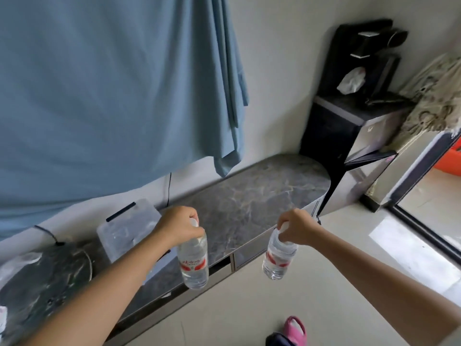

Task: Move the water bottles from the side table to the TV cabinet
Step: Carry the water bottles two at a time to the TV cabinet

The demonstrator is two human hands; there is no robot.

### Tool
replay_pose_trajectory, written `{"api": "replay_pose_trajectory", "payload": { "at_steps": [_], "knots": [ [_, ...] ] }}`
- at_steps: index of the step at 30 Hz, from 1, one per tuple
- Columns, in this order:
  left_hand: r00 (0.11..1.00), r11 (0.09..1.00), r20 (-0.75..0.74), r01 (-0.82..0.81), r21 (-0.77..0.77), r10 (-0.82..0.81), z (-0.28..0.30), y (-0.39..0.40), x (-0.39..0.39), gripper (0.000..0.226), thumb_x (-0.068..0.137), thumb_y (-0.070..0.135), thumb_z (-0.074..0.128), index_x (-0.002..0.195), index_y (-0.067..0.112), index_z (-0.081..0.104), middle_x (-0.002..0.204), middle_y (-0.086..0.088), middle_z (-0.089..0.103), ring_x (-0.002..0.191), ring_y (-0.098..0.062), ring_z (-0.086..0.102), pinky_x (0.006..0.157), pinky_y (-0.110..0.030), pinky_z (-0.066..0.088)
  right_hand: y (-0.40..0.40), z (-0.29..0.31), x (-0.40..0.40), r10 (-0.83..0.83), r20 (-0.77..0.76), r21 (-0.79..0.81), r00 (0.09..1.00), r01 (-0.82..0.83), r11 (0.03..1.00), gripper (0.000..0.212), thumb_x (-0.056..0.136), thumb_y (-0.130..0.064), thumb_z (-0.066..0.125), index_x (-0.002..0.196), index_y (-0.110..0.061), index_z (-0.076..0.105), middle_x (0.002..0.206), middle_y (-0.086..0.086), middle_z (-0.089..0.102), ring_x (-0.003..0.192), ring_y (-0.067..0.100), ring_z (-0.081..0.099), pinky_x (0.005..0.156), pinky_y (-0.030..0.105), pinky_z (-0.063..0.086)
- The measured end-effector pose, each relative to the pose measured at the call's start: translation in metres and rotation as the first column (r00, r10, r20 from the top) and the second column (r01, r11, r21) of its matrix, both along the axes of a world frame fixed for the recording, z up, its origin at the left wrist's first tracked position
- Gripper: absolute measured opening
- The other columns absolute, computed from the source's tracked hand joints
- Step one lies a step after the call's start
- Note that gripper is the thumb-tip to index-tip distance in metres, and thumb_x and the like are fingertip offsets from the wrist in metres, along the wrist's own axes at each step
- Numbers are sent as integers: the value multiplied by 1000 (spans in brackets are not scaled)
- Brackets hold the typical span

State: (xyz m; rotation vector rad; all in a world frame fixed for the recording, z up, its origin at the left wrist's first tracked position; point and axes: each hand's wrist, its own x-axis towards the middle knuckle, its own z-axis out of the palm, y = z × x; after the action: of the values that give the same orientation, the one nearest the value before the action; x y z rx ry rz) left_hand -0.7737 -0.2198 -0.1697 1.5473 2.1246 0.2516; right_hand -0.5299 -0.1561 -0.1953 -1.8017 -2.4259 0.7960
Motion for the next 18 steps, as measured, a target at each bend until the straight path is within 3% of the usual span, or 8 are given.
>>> {"api": "replay_pose_trajectory", "payload": {
  "at_steps": [3, 6, 10, 12, 15, 18],
  "knots": [
    [999, 998, 39, -1, -65, 4, -6, 66, 31, 25, 73, 16, 68, 58, 21, 49, 77, 0, 57, 78, -19, 56, 61, -22, 43, 63, -1, 38, 47, -9, 6, 999, -47, 999, 27, 75, -3, 60, 100, -3, 69, 83, 1, 52, 87, 17, 46, 50, 15, 29],
    [998, 997, 61, -8, -76, 13, -6, 123, 65, 26, 75, 18, 68, 59, 22, 47, 69, 9, 50, 66, -10, 49, 50, -18, 34, 126, -2, 72, 79, 11, 38, 997, -79, 996, 27, 75, -2, 60, 100, -2, 69, 91, 0, 48, 88, 14, 44, 52, 13, 29],
    [997, 999, 75, -14, -37, 17, -10, 191, 100, 31, 76, 18, 66, 58, 24, 42, 68, 8, 48, 78, -16, 48, 54, -19, 32, 192, -4, 101, 29, 41, 30, 999, -31, 999, 28, 76, -1, 57, 101, -4, 69, 104, 8, 56, 89, 19, 51, 68, 25, 44],
    [996, 1000, 89, -26, -10, 27, -12, 230, 116, 31, 77, 19, 66, 60, 25, 41, 77, 3, 51, 81, -16, 48, 54, -19, 32, 230, -7, 117, 12, 66, 40, 998, -15, 999, 28, 76, -2, 57, 101, -5, 70, 98, 7, 51, 91, 23, 54, 74, 28, 46],
    [996, 999, 86, -38, 24, 35, -14, 287, 138, 25, 78, 20, 65, 63, 23, 45, 76, 5, 49, 83, -16, 48, 54, -17, 32, 281, -10, 135, 5, 77, 45, 997, -8, 999, 27, 78, -6, 59, 103, -5, 68, 89, 1, 43, 86, 14, 43, 67, 22, 38],
    [999, 999, 34, -21, 35, 20, -20, 338, 155, 12, 80, 22, 63, 78, 16, 52, 72, 9, 46, 82, -15, 46, 50, -16, 28, 326, -14, 148, 14, 79, 1, 997, -14, 1000, 25, 79, -7, 60, 103, -4, 68, 79, -5, 46, 83, 13, 44, 52, 16, 34]
  ]
}}
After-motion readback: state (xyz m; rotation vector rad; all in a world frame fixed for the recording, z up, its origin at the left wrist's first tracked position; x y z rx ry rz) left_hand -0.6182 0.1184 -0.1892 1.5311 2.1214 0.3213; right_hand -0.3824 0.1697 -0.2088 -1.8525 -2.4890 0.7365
